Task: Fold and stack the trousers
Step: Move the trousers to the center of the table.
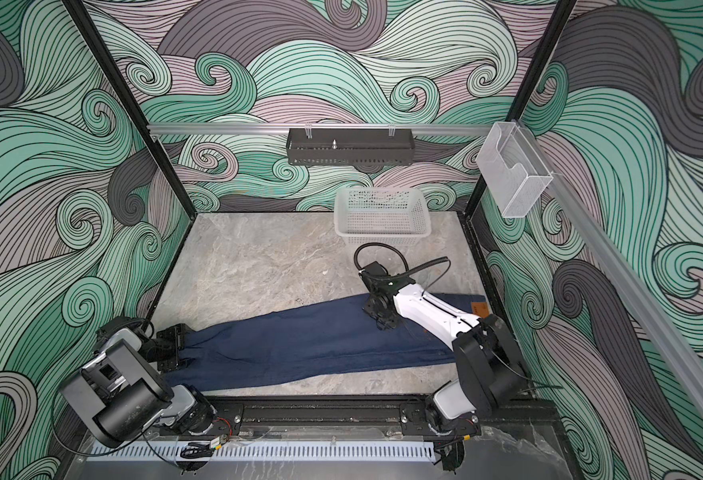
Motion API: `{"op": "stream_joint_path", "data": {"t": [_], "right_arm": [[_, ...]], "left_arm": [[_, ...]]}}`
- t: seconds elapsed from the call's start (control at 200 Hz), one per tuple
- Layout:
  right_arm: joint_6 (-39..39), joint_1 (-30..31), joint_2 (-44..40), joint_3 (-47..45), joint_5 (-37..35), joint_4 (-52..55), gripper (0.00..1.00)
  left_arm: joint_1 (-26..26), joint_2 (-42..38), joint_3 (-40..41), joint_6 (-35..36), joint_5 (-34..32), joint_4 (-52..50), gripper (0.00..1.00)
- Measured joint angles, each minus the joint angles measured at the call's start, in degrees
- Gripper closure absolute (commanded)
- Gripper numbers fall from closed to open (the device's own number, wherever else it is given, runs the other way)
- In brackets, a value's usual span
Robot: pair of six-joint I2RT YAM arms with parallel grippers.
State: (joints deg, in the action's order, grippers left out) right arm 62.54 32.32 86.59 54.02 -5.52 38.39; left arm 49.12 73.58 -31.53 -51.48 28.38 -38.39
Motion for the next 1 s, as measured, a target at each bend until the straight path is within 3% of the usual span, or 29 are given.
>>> {"op": "stream_joint_path", "data": {"t": [0.505, 0.996], "right_arm": [[6.99, -0.26, 10.25, 0.00, 2.27, -7.63, 0.56], [13.22, -4.11, 24.90, 16.92, 4.52, -15.93, 0.59]], "left_arm": [[-11.67, 2.86, -1.90, -1.55, -5.86, 9.38, 0.38], [-18.38, 24.61, -21.99, -4.68, -9.27, 18.51, 0.46]]}}
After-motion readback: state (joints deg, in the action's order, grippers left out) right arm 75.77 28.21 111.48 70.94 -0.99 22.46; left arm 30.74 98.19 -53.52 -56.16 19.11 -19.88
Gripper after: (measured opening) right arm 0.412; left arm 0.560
